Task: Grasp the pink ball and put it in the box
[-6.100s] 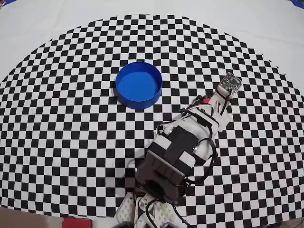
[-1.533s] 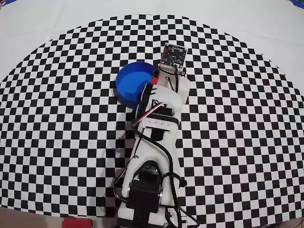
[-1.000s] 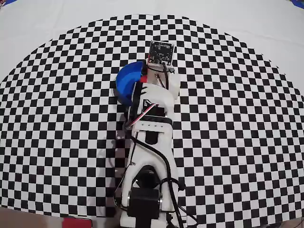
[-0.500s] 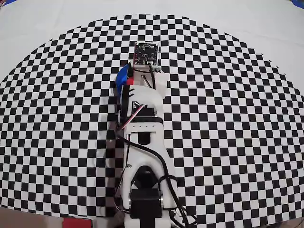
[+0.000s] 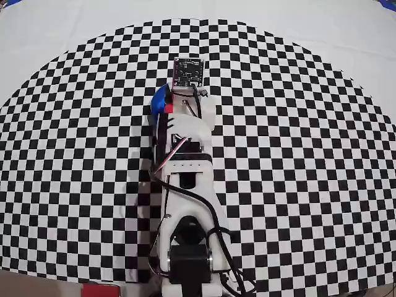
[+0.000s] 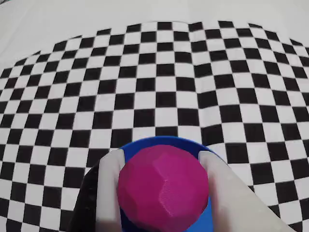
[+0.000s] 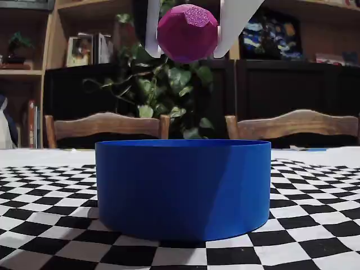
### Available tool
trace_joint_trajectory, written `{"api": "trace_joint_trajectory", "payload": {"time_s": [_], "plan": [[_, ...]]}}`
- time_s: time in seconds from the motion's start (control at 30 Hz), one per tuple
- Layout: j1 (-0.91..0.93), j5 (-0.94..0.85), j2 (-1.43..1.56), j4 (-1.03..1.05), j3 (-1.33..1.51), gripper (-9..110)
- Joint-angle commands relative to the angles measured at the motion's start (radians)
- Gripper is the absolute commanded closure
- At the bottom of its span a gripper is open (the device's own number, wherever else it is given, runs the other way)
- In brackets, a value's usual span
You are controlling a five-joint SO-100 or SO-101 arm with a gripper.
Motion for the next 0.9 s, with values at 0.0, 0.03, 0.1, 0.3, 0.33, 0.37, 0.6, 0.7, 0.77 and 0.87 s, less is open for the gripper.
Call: {"api": "trace_joint_trajectory", "payload": {"time_s": [0.0,0.03,0.1,0.3,0.33,0.37,0.6,0.7,0.77,0.87], "plan": [[-0.002,0.006,-0.023,-0.015,-0.009,101],[-0.002,0.006,-0.032,-0.015,-0.012,101],[-0.002,0.006,-0.048,-0.015,-0.018,101],[-0.006,0.006,-0.086,-0.025,-0.025,101],[-0.008,0.005,-0.092,-0.026,-0.028,101],[-0.009,0.005,-0.098,-0.028,-0.031,101],[-0.015,0.006,-0.152,-0.032,-0.064,101],[-0.015,0.006,-0.17,-0.037,-0.077,101],[-0.015,0.006,-0.184,-0.038,-0.084,101],[-0.015,0.006,-0.202,-0.04,-0.1,101]]}}
